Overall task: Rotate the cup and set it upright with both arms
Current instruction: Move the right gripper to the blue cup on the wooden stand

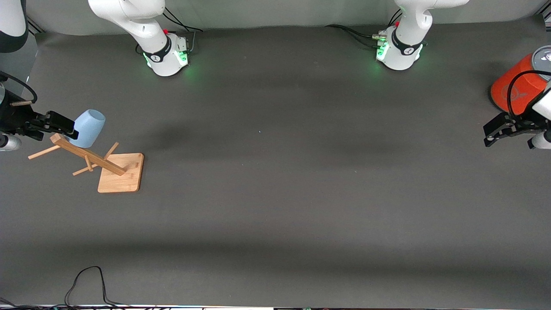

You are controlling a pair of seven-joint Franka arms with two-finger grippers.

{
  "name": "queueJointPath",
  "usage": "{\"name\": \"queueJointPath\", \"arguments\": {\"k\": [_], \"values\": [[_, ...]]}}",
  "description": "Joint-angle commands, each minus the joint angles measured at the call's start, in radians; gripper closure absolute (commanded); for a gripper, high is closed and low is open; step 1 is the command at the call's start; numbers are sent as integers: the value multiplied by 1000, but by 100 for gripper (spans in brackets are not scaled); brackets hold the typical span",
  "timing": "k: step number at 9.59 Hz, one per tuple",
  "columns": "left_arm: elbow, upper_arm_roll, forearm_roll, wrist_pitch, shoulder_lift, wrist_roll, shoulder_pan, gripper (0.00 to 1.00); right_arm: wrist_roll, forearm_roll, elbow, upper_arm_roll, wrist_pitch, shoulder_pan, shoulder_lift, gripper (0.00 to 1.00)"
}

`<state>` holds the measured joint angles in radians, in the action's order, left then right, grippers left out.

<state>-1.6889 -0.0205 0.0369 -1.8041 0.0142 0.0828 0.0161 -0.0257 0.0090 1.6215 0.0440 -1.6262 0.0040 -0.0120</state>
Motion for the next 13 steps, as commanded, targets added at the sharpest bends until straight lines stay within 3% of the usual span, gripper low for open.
{"name": "queueJointPath", "arguments": {"k": [1,7,11,13], "values": [[32,4,-18,73,7,7,2,0,-10,19,8,-7,9,-9,17,0],[66,2,-14,69,-23,14,1,0,-14,14,17,-6,11,-12,24,0],[158,1,-9,69,-131,72,1,0,-30,8,176,120,12,-10,162,0],[161,1,-6,69,-131,86,-1,0,-7,9,179,125,26,-10,164,0]]}}
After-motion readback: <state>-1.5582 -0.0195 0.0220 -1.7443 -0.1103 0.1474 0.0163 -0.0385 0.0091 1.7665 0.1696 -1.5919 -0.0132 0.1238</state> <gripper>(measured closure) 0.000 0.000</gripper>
